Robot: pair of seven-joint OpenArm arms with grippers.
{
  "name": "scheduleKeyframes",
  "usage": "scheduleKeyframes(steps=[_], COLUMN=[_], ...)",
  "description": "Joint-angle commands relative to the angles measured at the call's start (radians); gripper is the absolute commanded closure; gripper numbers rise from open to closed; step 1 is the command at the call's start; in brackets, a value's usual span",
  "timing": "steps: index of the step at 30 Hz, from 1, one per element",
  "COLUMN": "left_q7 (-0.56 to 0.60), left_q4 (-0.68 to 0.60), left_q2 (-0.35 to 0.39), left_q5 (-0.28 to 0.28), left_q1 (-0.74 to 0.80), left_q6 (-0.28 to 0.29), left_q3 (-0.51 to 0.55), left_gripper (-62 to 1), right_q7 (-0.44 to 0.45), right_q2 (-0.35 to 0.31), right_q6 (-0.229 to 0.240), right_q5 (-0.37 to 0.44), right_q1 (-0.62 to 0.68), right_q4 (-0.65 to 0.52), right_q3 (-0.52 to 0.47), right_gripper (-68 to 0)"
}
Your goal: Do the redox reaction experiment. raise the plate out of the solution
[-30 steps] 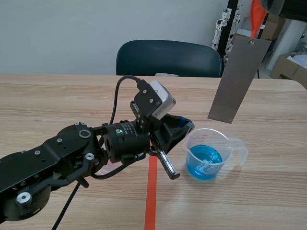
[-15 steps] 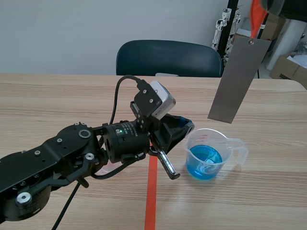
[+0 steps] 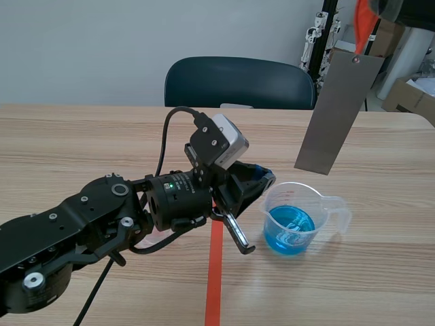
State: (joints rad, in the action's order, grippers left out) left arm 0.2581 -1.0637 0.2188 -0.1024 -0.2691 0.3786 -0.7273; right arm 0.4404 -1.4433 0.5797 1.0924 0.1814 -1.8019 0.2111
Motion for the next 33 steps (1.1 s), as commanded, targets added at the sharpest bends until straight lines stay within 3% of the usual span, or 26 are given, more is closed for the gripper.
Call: scheduleKeyframes(steps=[1,33], left_q7=[0.013,0.014], left_q4=[-0.022,-0.022], left_q2=[-0.007,0.001], left_q5=[-0.01,-0.006], left_q1=[-0.014,-0.013], left_q6=[0.002,0.002], left_q3=[-0.003,0.011], left_gripper=[-2.7,-2.7], right_q7=[0.015,0.019], right_q2=[-0.011,-0.011], right_q6=[-0.004,-0.005], right_q5=[0.015,0.015], right_q1=[-0.01,-0.01], right_q4=[-0.01,-0.01], right_q3=[-0.017,-0.017], right_gripper=[-0.2,-0.2])
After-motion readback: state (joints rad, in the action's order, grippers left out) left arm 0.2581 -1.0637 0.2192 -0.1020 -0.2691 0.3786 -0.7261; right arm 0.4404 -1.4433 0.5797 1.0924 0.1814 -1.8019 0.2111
